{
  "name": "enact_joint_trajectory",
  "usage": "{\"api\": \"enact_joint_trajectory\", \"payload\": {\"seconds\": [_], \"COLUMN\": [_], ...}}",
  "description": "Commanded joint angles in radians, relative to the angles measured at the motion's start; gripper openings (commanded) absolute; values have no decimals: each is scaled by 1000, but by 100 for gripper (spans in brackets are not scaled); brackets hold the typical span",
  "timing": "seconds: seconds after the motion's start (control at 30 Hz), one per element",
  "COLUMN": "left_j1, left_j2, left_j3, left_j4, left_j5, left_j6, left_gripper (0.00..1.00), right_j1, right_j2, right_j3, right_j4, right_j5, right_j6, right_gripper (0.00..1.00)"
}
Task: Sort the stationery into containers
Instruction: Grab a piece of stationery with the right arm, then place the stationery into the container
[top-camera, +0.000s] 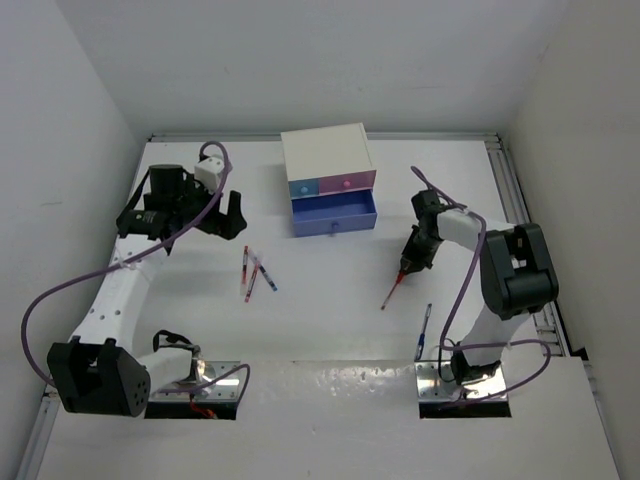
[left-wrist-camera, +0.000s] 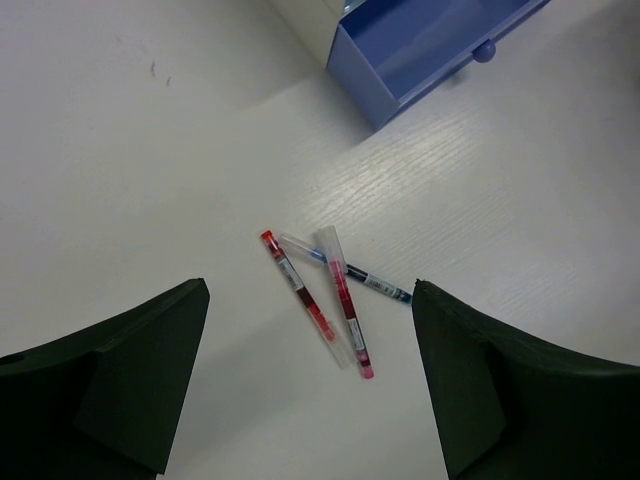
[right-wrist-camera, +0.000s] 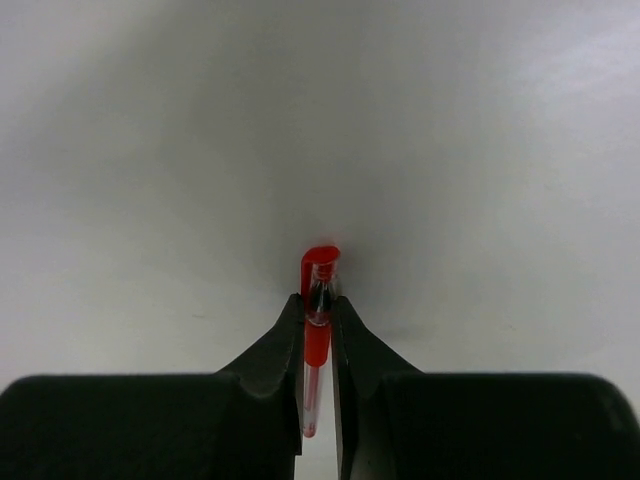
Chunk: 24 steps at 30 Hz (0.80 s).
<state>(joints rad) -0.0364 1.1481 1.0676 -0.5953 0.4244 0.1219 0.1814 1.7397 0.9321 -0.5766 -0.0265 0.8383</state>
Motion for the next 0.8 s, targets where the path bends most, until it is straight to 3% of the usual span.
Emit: {"api": "enact_joint_trajectory", "payload": {"seconds": [0.0, 0.2, 0.4, 0.5, 0.57, 0.6, 0.63, 0.77], "left_j1": [21, 36, 85, 102, 118, 122, 131, 159], "left_j2": [4, 18, 29, 41, 51, 55, 61, 75], "left_j3": [25, 49, 86, 100, 110, 112, 115, 137], "left_j4": [43, 37, 23, 28, 35, 35, 35, 31], "left_j5": [16, 147, 287, 309, 324, 330, 335, 356], "left_j6": [2, 44, 82, 82, 73, 68, 65, 62], "left_gripper": [89, 90, 89, 89, 89, 89, 89, 89], "right_j1": [39, 156, 285, 372, 403, 429, 440, 454], "right_j2": [26, -46, -135, -190, -206, -207, -200, -125], "right_j3": [79, 315, 517, 446, 378, 316, 292, 289], "right_j4": [77, 84, 64, 211, 378, 421, 508, 569], "right_j5": [-74, -165, -107, -3, 19, 20, 17, -27], "right_j6": [10, -164, -687, -1178, -1370, -1541, -1615, -1813], "right_gripper": [0, 0, 0, 0, 0, 0, 0, 0]}}
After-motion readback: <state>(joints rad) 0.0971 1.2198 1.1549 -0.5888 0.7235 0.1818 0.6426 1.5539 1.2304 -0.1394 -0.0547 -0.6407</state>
